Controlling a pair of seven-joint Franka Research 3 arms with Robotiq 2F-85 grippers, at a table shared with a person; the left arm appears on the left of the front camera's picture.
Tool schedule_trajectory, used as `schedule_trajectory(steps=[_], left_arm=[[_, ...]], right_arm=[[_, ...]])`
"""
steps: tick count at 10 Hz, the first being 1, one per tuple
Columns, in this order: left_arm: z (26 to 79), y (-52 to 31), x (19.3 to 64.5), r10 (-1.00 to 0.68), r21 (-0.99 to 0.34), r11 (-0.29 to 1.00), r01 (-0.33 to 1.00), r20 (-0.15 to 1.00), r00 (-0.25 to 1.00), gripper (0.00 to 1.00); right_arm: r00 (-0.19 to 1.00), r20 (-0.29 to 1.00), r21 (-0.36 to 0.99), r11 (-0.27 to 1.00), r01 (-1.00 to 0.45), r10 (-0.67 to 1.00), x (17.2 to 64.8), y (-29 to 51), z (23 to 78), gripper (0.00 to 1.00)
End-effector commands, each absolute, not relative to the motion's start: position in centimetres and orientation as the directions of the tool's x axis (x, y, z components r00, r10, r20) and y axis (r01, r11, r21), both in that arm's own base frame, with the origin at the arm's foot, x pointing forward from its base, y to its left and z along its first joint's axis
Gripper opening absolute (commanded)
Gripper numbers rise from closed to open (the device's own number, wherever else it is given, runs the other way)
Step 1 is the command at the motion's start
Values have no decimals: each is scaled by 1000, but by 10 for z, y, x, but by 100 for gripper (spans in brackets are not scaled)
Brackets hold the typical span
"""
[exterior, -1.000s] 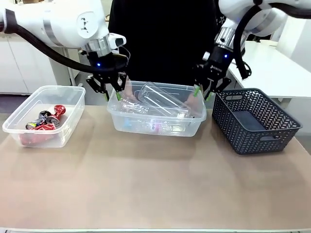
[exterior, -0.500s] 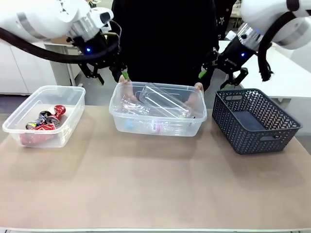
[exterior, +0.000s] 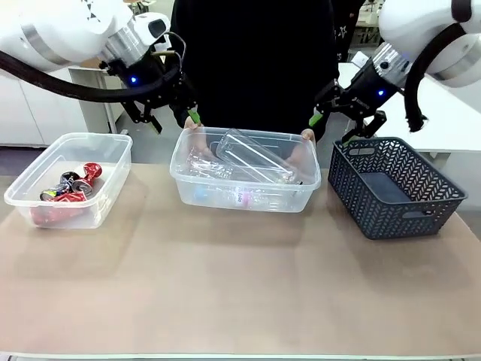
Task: Sort the waste into each basket.
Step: Release the Organizing box you were holding.
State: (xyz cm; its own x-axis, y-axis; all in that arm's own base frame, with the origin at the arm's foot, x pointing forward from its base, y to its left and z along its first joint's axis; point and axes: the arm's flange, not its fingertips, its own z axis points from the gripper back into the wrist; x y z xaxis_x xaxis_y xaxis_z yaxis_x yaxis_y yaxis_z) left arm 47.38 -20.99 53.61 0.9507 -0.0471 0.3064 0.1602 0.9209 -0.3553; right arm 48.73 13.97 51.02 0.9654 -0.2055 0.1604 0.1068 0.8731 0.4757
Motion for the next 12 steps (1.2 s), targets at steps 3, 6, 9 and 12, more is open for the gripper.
schedule_trajectory(steps=[3,6,9,12], left_arm=[[539,-213,475,-32,-340,930,140,306,952,100],[539,-213,475,-32,-340,930,140,306,952,100],[575,-201,446,-188,-514,790,335,318,929,100],[617,-152,371,-169,-731,587,347,309,936,100]], right_arm=[[961,160,462,877,128,-225,490,142,514,100],[961,160,462,877,128,-225,490,142,514,100],[974,112,621,779,85,-195,463,110,533,100],[994,-54,906,413,88,-94,393,31,578,100]])
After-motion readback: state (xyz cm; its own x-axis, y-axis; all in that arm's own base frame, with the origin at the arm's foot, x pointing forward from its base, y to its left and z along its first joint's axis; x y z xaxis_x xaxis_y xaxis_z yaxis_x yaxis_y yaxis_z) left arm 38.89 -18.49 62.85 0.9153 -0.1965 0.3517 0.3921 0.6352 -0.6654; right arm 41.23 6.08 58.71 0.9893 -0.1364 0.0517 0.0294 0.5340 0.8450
